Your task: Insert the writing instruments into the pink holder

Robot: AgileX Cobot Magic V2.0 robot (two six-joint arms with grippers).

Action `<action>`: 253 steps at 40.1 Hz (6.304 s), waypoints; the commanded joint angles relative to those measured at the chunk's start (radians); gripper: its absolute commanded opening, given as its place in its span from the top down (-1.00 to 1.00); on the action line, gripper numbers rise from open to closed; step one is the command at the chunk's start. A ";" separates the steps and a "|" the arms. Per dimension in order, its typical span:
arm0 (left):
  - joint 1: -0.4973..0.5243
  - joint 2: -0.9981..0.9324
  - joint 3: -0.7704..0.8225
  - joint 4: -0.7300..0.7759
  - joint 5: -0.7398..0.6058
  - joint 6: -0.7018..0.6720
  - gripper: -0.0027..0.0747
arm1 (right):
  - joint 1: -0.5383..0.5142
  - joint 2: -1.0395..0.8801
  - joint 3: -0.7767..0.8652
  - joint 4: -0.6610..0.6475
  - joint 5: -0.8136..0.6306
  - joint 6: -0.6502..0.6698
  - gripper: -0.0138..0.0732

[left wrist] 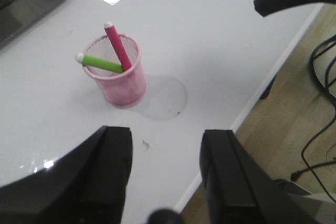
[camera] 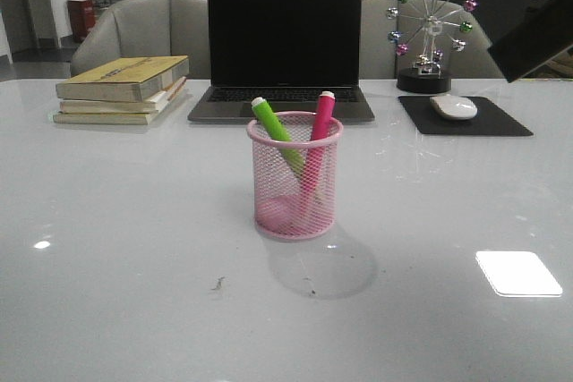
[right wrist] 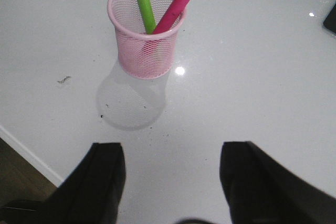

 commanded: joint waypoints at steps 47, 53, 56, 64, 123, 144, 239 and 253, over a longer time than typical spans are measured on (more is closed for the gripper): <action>0.003 -0.168 0.244 0.256 0.034 -0.346 0.26 | -0.001 -0.014 -0.027 -0.005 -0.053 -0.009 -0.20; 0.003 -0.168 0.244 0.256 0.034 -0.346 0.62 | -0.001 -0.014 -0.027 -0.005 -0.044 -0.009 0.34; 0.003 -0.168 0.244 0.256 0.034 -0.346 0.69 | -0.001 -0.014 -0.027 -0.005 -0.041 -0.009 0.55; 0.003 -0.168 0.244 0.245 0.032 -0.346 0.70 | -0.001 -0.014 -0.027 -0.005 -0.039 -0.009 0.55; 0.699 -0.923 0.987 0.152 -0.810 -0.314 0.69 | -0.001 -0.014 -0.027 -0.005 -0.040 -0.009 0.55; 0.699 -0.931 0.998 0.150 -0.837 -0.314 0.69 | -0.001 -0.014 -0.027 -0.005 -0.036 -0.009 0.55; 0.699 -0.931 0.998 0.150 -0.837 -0.314 0.69 | -0.562 -0.952 0.708 -0.005 -0.489 0.028 0.55; 0.699 -0.931 0.998 0.150 -0.837 -0.314 0.69 | -0.562 -0.952 0.708 -0.005 -0.497 0.116 0.55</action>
